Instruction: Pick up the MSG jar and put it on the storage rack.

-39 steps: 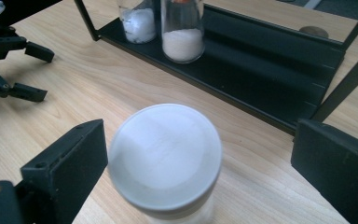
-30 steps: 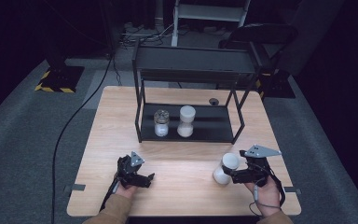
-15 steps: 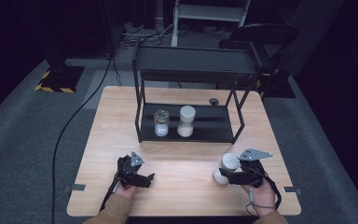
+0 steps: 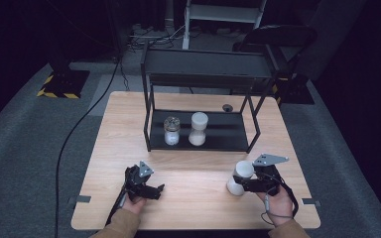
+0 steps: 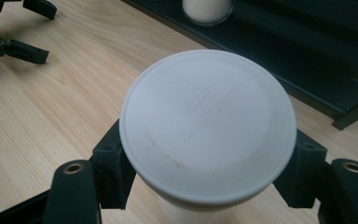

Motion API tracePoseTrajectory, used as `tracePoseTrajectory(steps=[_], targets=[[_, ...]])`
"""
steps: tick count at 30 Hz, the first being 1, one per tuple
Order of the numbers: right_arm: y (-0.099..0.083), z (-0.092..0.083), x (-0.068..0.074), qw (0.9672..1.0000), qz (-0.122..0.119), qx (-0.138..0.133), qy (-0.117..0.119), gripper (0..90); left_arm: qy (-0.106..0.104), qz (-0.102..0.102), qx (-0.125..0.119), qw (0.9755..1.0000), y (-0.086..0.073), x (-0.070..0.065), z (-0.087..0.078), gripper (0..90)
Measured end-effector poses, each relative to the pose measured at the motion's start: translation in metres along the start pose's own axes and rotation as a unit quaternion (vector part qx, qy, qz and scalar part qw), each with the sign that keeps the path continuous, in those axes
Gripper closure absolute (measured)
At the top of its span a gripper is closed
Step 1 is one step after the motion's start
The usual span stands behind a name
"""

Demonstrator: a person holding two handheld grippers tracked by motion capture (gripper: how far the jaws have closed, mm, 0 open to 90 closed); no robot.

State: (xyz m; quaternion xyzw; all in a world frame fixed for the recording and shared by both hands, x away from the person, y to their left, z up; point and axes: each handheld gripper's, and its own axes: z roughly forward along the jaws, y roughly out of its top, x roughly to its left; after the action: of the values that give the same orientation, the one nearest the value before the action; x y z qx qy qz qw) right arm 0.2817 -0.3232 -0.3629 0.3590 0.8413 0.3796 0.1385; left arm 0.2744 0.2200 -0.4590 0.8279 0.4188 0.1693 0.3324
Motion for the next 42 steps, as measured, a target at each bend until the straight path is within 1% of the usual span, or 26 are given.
tracePoseTrajectory(steps=[6, 16, 26, 35, 42], targets=[[0.014, -0.002, -0.003, 1.0000, -0.008, -0.003, 0.004, 33.5, 0.000, -0.001, 0.000, 1.0000, 0.000, 0.000, 0.000, 0.0], [0.032, -0.009, -0.008, 0.9998, -0.015, -0.008, 0.006, 33.5, 0.000, 0.000, 0.000, 1.0000, 0.000, 0.000, 0.000, 0.0], [0.054, -0.017, -0.018, 0.9997, -0.019, -0.012, 0.006, 33.5, 0.001, -0.001, 0.000, 1.0000, 0.000, -0.001, 0.000, 0.0], [0.077, -0.023, -0.023, 0.9993, -0.030, -0.023, -0.006, 33.5, 0.001, -0.002, 0.000, 1.0000, 0.000, 0.000, 0.000, 0.0], [0.095, -0.025, -0.025, 0.9990, -0.038, -0.023, -0.011, 33.6, 0.001, -0.001, -0.001, 1.0000, 0.000, 0.000, 0.000, 0.0]])
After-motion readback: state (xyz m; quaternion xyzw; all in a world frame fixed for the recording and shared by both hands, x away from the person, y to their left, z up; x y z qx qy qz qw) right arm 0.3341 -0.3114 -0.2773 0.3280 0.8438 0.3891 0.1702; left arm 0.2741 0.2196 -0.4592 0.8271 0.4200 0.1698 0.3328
